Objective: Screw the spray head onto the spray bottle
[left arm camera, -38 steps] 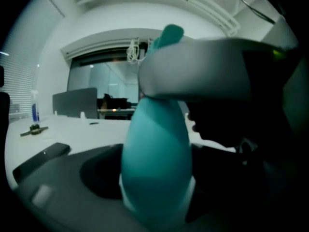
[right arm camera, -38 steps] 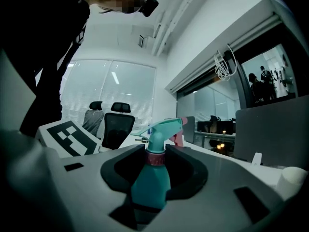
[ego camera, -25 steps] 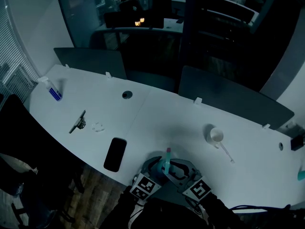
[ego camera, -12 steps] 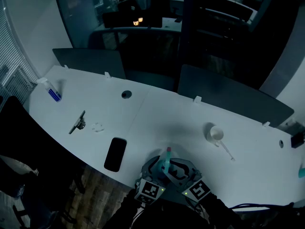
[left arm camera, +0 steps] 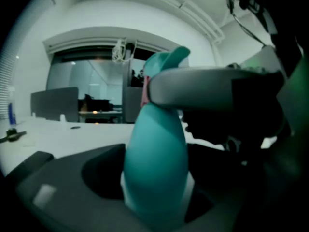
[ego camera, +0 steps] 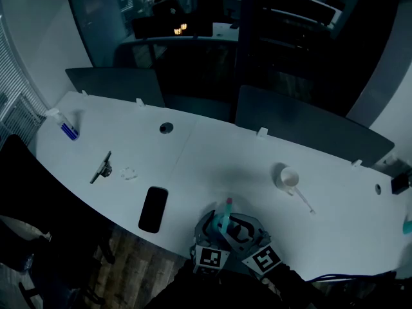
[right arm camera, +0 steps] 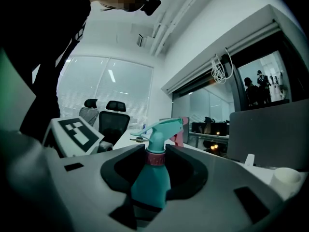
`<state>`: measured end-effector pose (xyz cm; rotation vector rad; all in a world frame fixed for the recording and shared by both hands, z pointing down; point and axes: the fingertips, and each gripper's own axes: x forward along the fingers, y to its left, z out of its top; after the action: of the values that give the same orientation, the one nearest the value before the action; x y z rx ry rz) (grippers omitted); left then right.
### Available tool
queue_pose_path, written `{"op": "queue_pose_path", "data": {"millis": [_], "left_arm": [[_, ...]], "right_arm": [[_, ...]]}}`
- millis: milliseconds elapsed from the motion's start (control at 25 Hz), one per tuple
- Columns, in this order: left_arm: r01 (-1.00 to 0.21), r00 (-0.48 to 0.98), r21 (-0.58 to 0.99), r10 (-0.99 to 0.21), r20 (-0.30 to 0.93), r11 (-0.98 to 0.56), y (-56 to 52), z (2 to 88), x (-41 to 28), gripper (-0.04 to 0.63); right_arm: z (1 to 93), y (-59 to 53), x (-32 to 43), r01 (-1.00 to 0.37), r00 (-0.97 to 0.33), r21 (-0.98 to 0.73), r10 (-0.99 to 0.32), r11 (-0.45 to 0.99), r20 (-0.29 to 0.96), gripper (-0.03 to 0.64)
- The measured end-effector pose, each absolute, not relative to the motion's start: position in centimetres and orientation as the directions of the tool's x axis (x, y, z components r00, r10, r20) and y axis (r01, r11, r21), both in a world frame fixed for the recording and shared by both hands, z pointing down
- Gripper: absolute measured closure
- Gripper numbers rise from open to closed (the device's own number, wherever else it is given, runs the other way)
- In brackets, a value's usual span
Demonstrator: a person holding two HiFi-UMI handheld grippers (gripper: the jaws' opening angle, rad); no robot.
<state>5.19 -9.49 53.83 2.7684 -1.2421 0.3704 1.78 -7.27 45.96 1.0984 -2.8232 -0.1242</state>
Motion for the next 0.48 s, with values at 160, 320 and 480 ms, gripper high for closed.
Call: {"op": "queue_pose_path", "data": {"millis": [160, 320, 480], "left_arm": [[-0.828, 0.54, -0.027, -0.809, 0.232, -0.56, -9.57, 53.88, 5.18, 0.206], [-0.788, 0.596, -0.015, -0.768, 0.234, -0.615, -9.27, 53.88, 5.29, 0.201], [-0.771, 0.617, -0.016, -0.753, 0.23, -0.637, -8.95, 53.78, 5.23, 0.199]], "right_arm": [[45.89, -7.12, 2.05, -0.687, -0.719, 0.085, -0.692, 0.722, 0.068, 0.485], [46.04, -6.9, 1.74, -0.661, -0.738, 0.107, -0.669, 0.743, 0.089, 0.485], [46.22, -6.58, 1.47, -0.651, -0.751, 0.074, -0.655, 0.756, 0.086, 0.47]]}}
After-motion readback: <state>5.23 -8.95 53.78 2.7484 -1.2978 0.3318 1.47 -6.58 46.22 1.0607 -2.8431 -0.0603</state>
